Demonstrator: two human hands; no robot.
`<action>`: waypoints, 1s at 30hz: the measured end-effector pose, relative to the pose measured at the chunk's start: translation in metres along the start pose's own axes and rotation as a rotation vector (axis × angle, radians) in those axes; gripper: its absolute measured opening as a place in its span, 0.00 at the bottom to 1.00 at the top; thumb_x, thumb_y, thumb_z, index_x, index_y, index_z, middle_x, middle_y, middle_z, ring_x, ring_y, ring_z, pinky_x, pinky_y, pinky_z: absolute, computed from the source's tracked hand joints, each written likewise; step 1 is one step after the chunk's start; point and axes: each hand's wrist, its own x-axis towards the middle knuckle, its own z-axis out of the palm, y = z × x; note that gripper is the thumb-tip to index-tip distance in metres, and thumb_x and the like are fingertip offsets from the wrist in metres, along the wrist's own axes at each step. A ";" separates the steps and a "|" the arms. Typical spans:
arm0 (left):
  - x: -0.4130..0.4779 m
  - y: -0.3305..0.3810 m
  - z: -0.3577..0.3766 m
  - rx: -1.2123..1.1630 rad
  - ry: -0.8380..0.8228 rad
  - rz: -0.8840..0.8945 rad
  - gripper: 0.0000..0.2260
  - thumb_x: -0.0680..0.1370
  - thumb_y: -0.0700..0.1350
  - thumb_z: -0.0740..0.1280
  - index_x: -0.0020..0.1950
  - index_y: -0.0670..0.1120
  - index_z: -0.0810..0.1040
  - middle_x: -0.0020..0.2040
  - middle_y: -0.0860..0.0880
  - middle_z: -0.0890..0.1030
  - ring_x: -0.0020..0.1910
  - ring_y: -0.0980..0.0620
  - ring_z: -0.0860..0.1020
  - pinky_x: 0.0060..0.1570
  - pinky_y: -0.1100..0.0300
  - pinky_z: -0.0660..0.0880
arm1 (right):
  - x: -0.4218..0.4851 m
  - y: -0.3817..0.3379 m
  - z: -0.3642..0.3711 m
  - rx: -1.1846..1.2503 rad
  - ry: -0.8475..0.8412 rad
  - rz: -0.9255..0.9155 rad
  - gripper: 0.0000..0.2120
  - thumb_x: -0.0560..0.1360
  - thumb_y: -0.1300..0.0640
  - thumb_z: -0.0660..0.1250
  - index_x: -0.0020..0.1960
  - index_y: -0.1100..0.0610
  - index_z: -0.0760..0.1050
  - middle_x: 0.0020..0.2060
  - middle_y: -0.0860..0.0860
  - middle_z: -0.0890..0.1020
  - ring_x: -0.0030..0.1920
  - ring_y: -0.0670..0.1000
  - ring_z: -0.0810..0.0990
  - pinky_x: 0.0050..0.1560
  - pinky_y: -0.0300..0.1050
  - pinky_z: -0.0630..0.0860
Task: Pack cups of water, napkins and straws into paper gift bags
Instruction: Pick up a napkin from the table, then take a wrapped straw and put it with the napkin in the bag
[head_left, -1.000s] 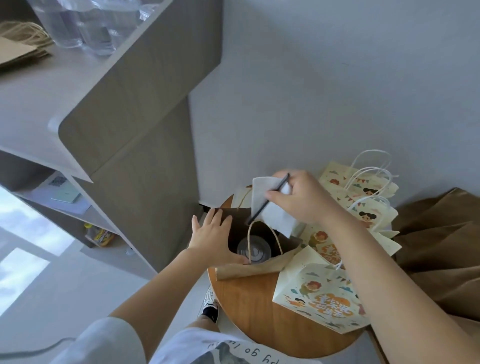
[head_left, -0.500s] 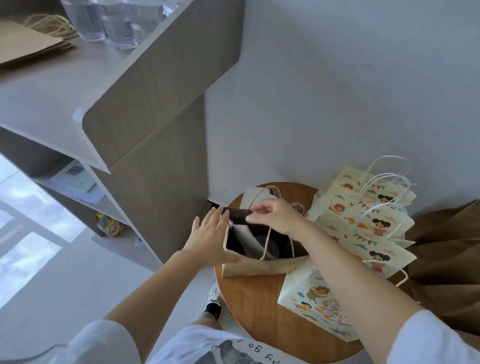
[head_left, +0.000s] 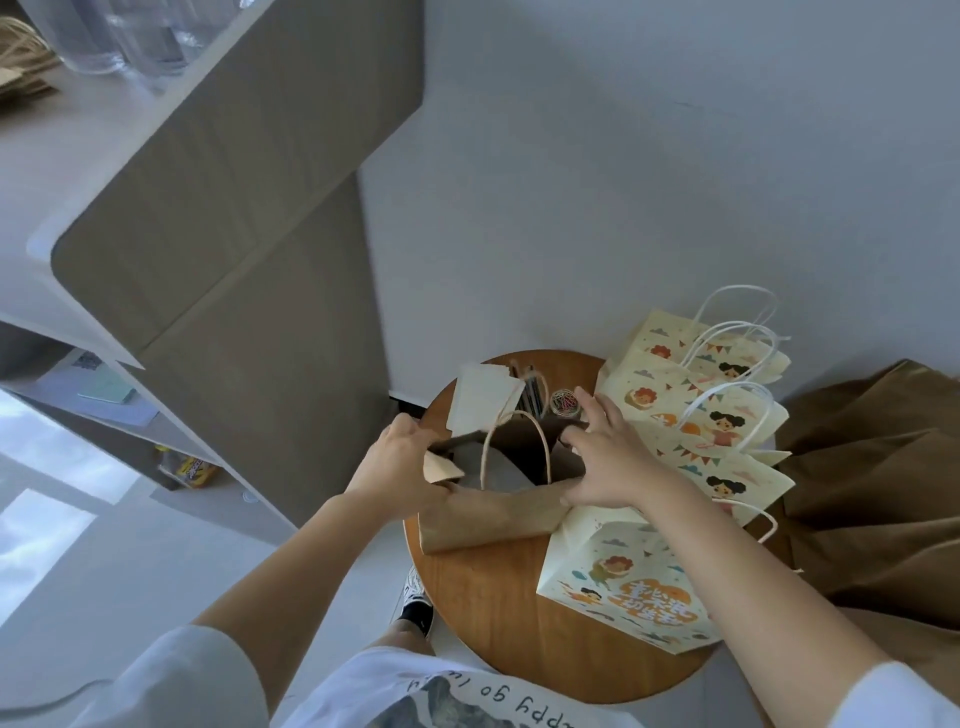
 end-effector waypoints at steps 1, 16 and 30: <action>0.001 0.000 0.000 0.042 0.003 0.011 0.24 0.71 0.53 0.71 0.65 0.51 0.73 0.54 0.53 0.65 0.59 0.52 0.67 0.55 0.62 0.69 | 0.003 0.000 0.000 -0.073 0.035 -0.034 0.22 0.69 0.48 0.70 0.61 0.52 0.70 0.76 0.52 0.39 0.75 0.57 0.37 0.73 0.57 0.50; 0.031 0.014 -0.008 0.244 -0.070 0.042 0.12 0.81 0.50 0.59 0.52 0.49 0.80 0.46 0.51 0.81 0.49 0.49 0.78 0.47 0.60 0.69 | 0.008 0.003 0.007 0.204 0.094 0.046 0.16 0.77 0.58 0.63 0.35 0.51 0.59 0.32 0.49 0.69 0.33 0.49 0.68 0.33 0.43 0.63; 0.123 0.022 -0.025 -0.123 -0.305 0.010 0.10 0.76 0.41 0.61 0.47 0.43 0.83 0.38 0.56 0.79 0.41 0.52 0.78 0.46 0.57 0.75 | 0.087 0.010 -0.017 0.584 -0.070 0.319 0.12 0.76 0.63 0.57 0.33 0.59 0.65 0.32 0.53 0.70 0.35 0.52 0.70 0.32 0.42 0.65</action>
